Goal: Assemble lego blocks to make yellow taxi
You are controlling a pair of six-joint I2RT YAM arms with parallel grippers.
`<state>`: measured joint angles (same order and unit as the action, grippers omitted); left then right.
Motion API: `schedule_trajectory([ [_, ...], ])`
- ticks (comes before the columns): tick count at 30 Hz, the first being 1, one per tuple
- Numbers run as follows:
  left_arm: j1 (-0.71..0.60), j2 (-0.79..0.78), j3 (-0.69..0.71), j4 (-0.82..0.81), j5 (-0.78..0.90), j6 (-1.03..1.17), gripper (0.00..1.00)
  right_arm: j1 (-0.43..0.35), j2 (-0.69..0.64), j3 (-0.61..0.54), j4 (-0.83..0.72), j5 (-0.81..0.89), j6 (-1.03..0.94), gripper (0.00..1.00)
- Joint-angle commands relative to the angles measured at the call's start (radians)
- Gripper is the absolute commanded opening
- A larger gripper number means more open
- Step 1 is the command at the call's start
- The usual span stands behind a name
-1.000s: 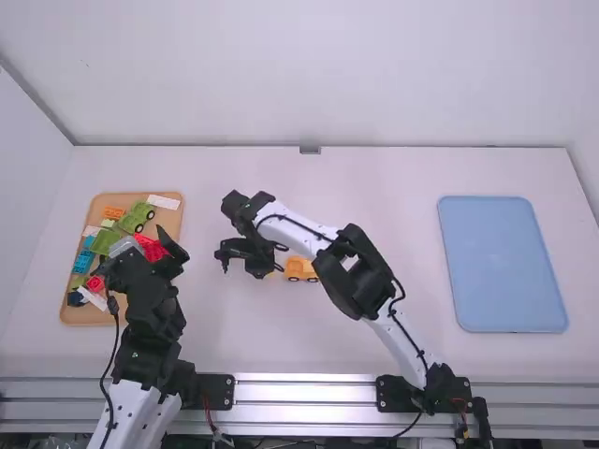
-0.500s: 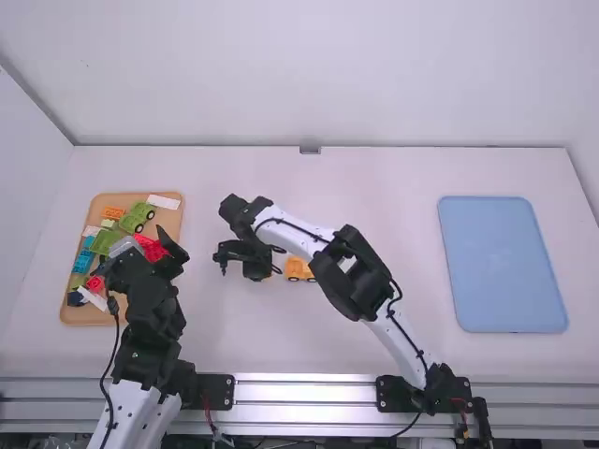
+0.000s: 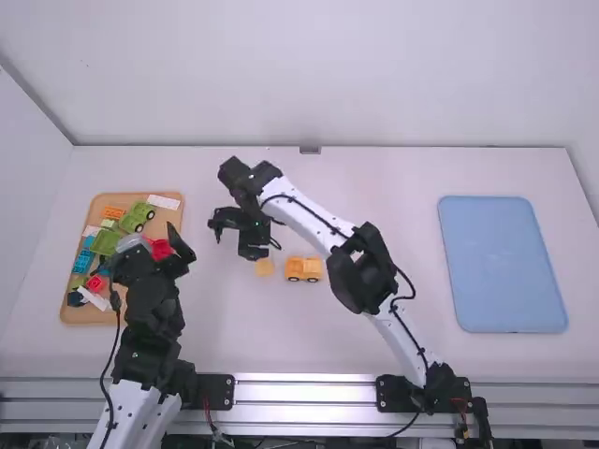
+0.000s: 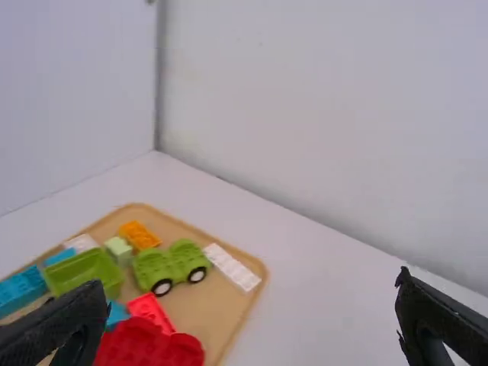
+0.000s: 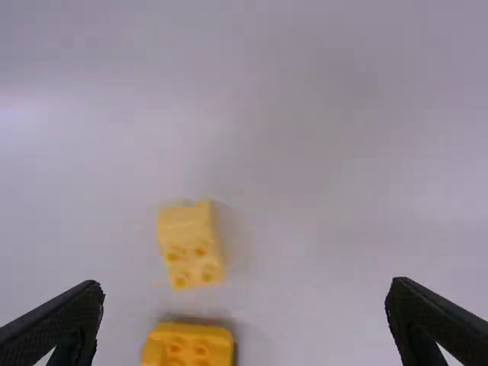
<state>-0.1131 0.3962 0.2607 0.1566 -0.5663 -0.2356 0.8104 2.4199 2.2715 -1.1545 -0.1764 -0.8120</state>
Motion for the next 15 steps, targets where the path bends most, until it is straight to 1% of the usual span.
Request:
schedule_trajectory([
  [1, 0.002, -0.004, -0.007, 0.01, 0.113, 0.05, 0.99, -0.035, 0.0, 0.085, -0.022, 0.005, 0.027, 0.98],
  [2, 0.002, -0.002, -0.007, 0.008, 0.114, 0.05, 0.99, -0.06, 0.0, 0.122, -0.027, 0.006, 0.061, 0.98],
  [5, 0.002, 0.017, -0.007, 0.01, 0.118, 0.05, 0.99, -0.1, 0.0, 0.151, 0.016, 0.02, 0.143, 0.98],
  [8, 0.002, 0.059, -0.007, 0.04, 0.211, 0.111, 0.99, -0.15, 0.0, 0.15, 0.097, 0.085, 0.265, 0.98],
  [10, 0.002, 0.103, -0.006, 0.08, 0.304, 0.147, 0.99, -0.175, 0.0, 0.15, 0.101, 0.099, 0.277, 0.98],
  [12, 0.002, 0.15, -0.006, 0.119, 0.383, 0.185, 0.99, -0.193, 0.0, 0.149, 0.095, 0.064, 0.256, 0.98],
  [15, 0.003, 0.269, -0.006, 0.207, 0.5, 0.275, 0.99, -0.224, 0.0, 0.117, 0.13, -0.028, 0.232, 0.98],
])
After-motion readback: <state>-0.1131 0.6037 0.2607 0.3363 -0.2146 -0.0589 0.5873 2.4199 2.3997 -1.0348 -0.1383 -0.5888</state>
